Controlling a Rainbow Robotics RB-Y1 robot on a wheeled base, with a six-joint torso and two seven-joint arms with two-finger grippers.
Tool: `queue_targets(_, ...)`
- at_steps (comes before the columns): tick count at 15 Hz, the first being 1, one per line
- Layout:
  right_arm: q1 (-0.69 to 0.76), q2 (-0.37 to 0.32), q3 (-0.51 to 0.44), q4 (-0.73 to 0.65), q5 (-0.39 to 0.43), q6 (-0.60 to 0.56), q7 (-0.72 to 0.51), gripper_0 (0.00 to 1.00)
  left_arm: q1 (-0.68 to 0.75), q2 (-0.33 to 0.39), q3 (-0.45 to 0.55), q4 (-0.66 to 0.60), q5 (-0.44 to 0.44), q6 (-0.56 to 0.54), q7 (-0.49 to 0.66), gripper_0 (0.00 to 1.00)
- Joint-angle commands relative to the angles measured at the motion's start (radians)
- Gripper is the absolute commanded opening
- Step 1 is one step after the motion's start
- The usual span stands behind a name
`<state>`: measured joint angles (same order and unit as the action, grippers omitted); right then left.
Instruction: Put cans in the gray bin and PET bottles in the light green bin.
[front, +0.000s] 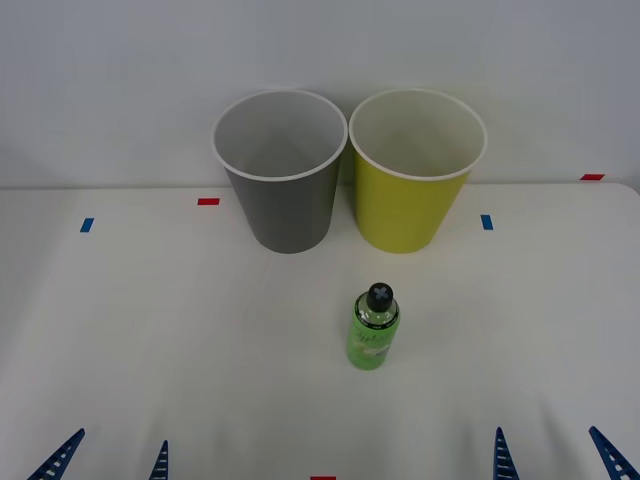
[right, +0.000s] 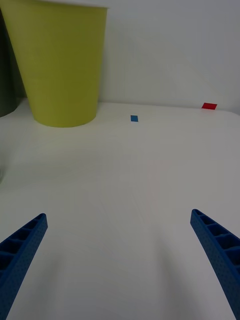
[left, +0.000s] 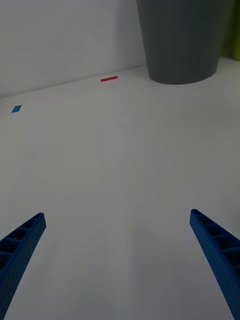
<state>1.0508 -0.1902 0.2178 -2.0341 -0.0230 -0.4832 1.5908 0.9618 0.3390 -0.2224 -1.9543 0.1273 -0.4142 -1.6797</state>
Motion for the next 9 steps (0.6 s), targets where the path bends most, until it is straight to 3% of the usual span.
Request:
queue_targets(1, 0.000, 0.000, 0.000, 0.000, 0.000, 0.000, 0.000, 1.00, 0.000, 0.000, 0.000, 0.000, 0.000, 0.000, 0.000, 1.00)
queue_targets(9, 0.000, 0.000, 0.000, 0.000, 0.000, 0.000, 0.000, 1.00, 0.000, 0.000, 0.000, 0.000, 0.000, 0.000, 0.000, 1.00)
